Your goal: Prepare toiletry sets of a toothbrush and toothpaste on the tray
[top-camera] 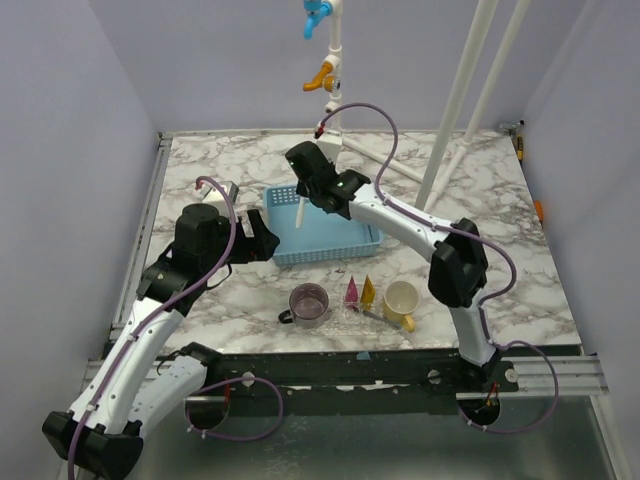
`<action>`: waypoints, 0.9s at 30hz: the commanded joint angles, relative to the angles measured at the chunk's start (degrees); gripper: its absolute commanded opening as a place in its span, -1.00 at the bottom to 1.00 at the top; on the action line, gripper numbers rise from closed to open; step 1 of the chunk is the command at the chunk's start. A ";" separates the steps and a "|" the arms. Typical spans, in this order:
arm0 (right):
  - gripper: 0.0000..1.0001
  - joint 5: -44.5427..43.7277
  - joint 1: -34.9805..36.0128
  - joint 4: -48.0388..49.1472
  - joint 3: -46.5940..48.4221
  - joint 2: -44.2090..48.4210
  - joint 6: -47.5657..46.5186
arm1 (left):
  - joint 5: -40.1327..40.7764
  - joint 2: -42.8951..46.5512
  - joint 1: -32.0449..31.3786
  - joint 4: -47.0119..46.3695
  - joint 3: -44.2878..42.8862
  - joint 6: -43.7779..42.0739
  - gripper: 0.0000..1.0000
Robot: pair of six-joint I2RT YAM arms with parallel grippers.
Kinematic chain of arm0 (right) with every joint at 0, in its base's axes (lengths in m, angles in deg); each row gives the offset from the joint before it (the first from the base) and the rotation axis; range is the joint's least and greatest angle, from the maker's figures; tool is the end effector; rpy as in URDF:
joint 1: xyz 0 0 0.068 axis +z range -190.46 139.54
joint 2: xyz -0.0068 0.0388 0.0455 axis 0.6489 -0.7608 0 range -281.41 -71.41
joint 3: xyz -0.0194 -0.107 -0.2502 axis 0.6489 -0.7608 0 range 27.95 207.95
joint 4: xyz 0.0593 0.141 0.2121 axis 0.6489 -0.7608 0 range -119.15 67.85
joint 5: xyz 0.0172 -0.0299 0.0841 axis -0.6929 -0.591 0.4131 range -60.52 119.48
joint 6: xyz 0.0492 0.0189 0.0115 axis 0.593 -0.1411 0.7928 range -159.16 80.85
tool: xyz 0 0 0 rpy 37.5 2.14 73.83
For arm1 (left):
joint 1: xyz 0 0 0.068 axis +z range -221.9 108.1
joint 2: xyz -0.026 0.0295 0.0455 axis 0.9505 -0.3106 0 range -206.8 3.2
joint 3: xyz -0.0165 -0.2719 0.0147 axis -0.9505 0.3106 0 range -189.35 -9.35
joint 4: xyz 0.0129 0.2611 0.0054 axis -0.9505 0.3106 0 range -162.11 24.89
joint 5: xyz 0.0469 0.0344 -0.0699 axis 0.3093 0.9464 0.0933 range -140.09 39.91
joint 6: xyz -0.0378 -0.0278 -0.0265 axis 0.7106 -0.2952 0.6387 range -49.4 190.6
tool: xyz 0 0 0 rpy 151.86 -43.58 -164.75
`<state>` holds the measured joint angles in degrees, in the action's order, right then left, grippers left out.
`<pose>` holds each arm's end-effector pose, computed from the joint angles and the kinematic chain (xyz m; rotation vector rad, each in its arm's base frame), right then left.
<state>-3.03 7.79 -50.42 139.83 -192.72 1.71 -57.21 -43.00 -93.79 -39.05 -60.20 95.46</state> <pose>0.3413 0.3536 0.2944 0.1650 2.1196 0.2876 0.1587 -0.0684 0.3318 0.0236 2.1228 -0.6229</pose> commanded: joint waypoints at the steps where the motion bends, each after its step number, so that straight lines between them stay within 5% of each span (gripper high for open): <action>1: -0.99 0.46 -0.36 4.82 -4.40 5.54 -1.64 | -1.78 -0.27 -0.41 -0.78 -0.05 -0.24 0.68; 19: -0.99 24.09 0.18 16.48 -28.79 28.62 -12.94 | -11.70 -0.41 -0.43 -4.55 0.60 -1.36 0.69; 27: -0.99 37.90 0.18 13.22 -35.06 38.90 -18.69 | -24.19 -0.72 -0.42 -8.25 1.32 -0.79 0.69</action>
<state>24.34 7.85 -36.39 106.85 -158.34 -12.43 -70.96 -44.29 -93.79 -43.33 -59.93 94.94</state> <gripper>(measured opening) 0.012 0.845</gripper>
